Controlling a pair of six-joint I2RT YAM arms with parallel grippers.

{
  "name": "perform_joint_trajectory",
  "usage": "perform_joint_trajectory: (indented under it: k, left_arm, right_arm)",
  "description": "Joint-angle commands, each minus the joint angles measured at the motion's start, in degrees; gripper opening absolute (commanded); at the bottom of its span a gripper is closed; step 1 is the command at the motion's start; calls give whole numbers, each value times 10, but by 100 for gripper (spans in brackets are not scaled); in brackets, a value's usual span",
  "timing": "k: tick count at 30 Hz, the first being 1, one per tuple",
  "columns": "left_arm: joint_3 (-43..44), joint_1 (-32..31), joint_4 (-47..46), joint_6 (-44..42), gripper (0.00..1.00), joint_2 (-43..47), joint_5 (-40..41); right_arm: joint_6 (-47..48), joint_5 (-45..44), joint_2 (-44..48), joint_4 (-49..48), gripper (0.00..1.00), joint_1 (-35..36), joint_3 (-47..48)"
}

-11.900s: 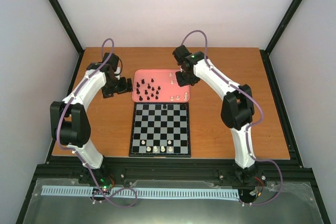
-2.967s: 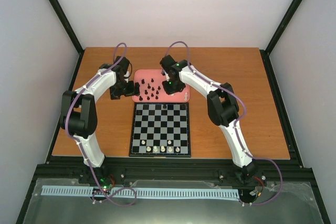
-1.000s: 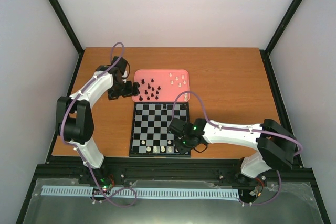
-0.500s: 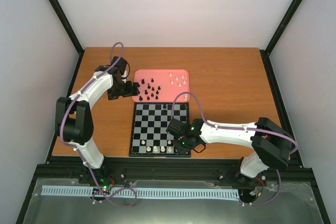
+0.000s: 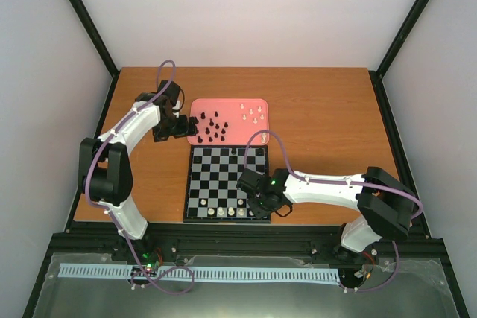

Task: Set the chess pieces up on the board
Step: Place the chess piece on the chessboard, then pick up the chess piece from the storage box.

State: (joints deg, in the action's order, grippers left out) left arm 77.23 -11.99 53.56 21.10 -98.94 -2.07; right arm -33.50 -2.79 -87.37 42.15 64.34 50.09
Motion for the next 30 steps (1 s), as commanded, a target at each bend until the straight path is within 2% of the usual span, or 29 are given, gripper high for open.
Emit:
perform_joint_trajectory:
  k: [1, 17, 24, 30]
  left_arm:
    - [10, -1, -7, 2, 100, 7, -8]
    - [12, -2, -8, 3, 100, 6, -11]
    - [20, -1, -5, 3, 100, 1, -13]
    - [23, -1, -3, 1, 100, -1, -16]
  right_arm:
    - [-13, -35, 15, 15, 37, 7, 14]
    - [4, -84, 31, 61, 45, -5, 70]
    - [39, -83, 31, 74, 44, -111, 143]
    - [93, -65, -78, 87, 42, -234, 291]
